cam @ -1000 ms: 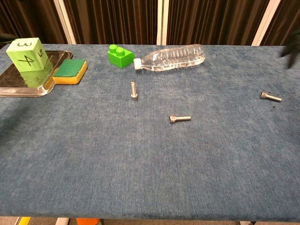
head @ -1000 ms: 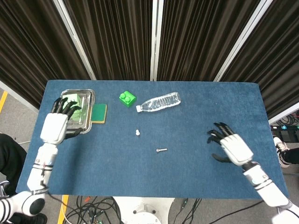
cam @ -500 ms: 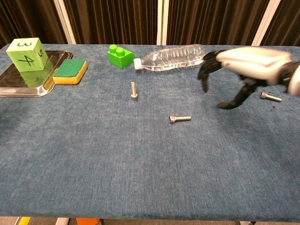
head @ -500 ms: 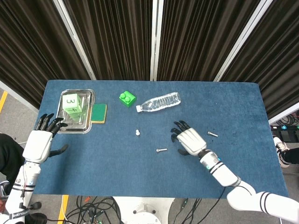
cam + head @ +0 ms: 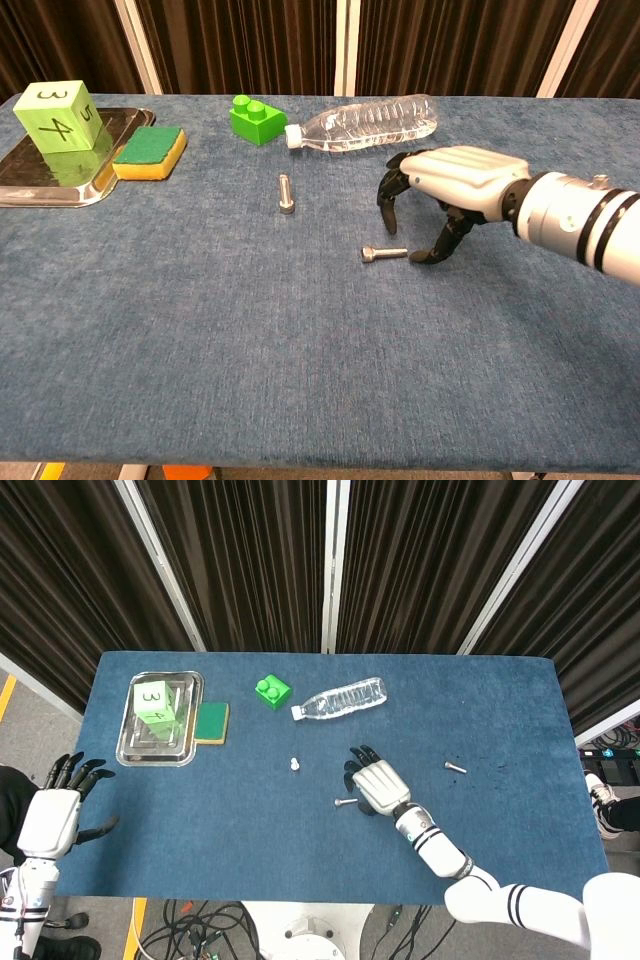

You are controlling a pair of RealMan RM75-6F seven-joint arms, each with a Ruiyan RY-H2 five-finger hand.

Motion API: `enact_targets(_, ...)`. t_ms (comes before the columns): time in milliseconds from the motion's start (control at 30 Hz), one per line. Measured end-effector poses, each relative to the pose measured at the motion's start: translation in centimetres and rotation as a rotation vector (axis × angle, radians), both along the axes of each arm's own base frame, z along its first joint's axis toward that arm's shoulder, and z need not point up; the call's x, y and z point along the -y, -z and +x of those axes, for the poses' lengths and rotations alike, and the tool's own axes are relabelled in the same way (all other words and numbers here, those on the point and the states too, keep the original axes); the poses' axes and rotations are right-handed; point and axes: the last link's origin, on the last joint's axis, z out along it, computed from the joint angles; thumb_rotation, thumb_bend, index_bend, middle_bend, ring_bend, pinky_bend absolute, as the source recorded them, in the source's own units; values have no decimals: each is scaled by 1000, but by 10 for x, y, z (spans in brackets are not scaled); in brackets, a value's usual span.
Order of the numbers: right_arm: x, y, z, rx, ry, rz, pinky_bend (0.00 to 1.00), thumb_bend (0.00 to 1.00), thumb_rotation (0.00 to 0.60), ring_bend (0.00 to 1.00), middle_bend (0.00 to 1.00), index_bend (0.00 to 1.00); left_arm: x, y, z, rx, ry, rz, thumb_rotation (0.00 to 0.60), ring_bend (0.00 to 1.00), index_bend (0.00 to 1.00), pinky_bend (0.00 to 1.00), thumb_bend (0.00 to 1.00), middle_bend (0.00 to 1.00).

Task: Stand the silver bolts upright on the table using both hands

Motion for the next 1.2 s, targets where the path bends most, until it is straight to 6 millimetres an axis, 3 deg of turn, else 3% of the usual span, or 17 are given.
enact_targets(200, -1, 7, 4, 0, 6, 4, 0, 141, 600, 0, 254, 510, 3, 2, -2, 10, 0, -8, 600, 41, 294, 0, 175, 177)
enact_targets(867, -3, 10, 2, -52, 21, 18, 0, 292, 600, 0, 263, 532, 4, 3, 1, 10, 16, -24, 600, 41, 293, 0, 176, 172)
enact_targets(1200, -3, -4, 2, -108, -51, -38, 0, 336, 600, 0, 269, 546, 4, 2, 2, 19, 22, -22, 600, 41, 294, 0, 177, 171)
